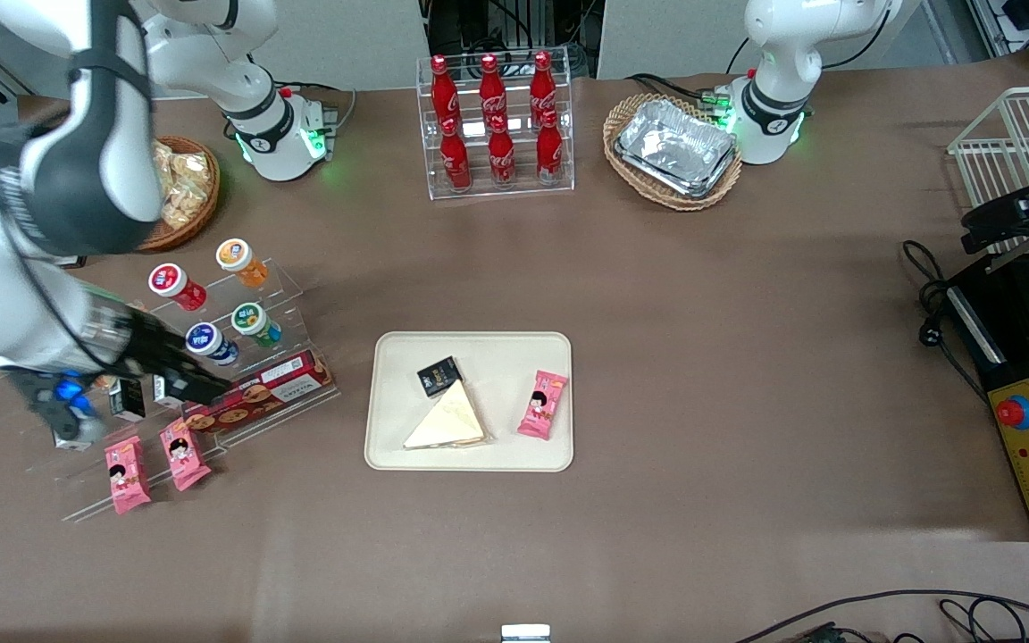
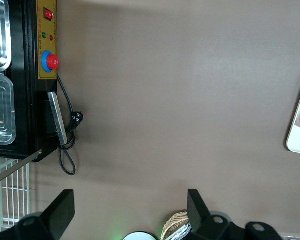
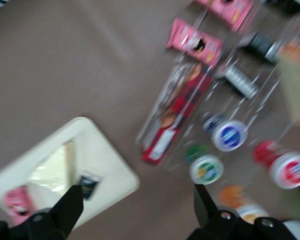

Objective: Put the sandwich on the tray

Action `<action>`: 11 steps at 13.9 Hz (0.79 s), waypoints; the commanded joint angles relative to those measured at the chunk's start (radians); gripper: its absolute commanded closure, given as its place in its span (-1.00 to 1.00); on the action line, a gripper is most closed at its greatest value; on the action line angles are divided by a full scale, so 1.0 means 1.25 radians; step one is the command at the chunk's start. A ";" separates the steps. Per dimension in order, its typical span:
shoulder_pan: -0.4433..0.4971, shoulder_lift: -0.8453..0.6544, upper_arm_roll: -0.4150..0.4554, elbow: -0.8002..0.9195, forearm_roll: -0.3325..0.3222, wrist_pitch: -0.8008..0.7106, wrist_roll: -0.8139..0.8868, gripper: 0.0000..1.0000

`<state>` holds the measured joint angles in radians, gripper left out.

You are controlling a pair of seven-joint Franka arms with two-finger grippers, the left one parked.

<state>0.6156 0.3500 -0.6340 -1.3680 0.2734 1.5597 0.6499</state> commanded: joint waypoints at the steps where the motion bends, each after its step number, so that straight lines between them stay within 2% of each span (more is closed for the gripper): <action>1: -0.046 -0.059 0.013 -0.035 -0.114 -0.008 -0.276 -0.97; 4: -0.124 -0.085 0.014 -0.044 -0.102 0.008 -0.469 -0.97; 6: -0.144 -0.118 0.014 -0.074 -0.098 0.027 -0.526 -0.97; 11: -0.135 -0.201 0.019 -0.089 -0.111 -0.008 -0.453 -0.98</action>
<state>0.4274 0.1901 -0.6268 -1.4316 0.1598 1.5632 0.0203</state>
